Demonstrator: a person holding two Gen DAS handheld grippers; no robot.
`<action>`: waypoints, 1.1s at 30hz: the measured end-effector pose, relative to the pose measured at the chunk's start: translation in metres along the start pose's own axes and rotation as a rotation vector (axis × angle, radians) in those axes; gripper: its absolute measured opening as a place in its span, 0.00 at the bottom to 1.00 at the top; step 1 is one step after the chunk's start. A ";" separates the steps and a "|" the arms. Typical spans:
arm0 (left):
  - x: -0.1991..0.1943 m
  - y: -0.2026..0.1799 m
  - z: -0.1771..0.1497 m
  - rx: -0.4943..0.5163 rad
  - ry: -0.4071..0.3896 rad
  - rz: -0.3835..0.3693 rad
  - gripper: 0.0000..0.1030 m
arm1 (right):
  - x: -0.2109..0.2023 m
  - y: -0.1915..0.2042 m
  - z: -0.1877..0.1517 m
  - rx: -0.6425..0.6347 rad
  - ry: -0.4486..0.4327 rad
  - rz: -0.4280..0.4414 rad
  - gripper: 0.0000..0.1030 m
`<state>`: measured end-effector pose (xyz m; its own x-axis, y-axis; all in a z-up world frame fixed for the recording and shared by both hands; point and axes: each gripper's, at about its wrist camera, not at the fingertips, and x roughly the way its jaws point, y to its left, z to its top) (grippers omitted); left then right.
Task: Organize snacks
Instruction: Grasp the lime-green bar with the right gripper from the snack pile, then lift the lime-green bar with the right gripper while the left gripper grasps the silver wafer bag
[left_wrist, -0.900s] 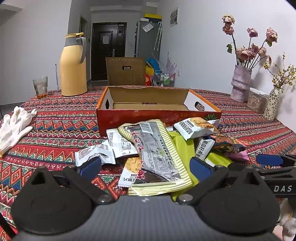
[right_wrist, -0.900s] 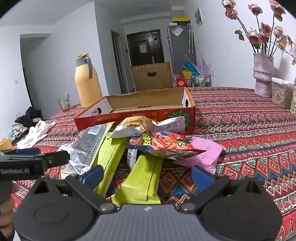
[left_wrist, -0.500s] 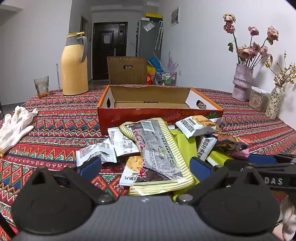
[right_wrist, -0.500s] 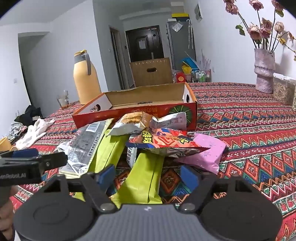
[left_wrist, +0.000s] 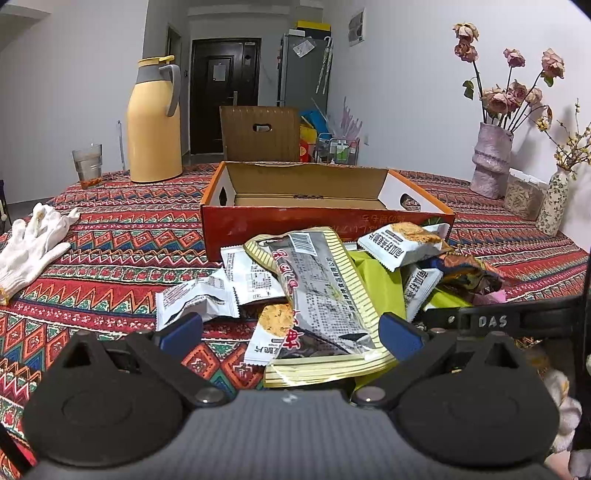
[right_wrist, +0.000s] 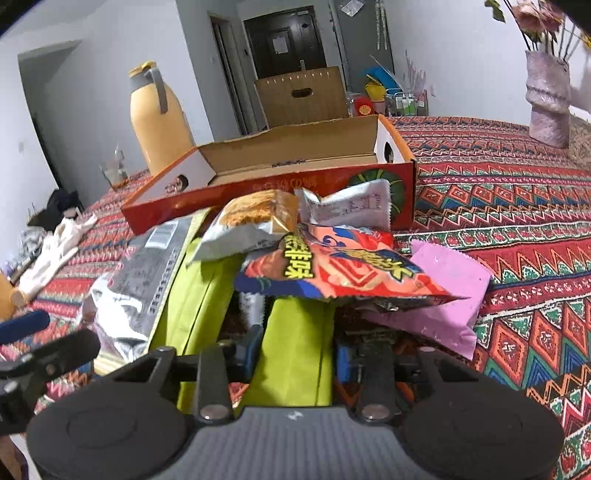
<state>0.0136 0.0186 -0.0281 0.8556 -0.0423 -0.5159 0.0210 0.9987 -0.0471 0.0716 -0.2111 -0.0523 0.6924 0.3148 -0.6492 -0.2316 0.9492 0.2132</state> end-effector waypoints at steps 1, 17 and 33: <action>0.001 0.000 0.000 -0.002 0.001 0.001 1.00 | -0.001 -0.002 0.000 0.008 0.013 0.003 0.34; 0.012 0.002 0.007 -0.031 0.038 0.038 1.00 | -0.067 0.008 0.001 -0.028 -0.270 0.052 0.34; 0.043 -0.016 0.024 -0.007 0.068 0.089 1.00 | -0.064 -0.012 0.000 0.025 -0.314 0.002 0.34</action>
<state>0.0623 0.0011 -0.0288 0.8170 0.0443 -0.5749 -0.0570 0.9984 -0.0042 0.0302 -0.2422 -0.0132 0.8702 0.2984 -0.3920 -0.2188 0.9470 0.2351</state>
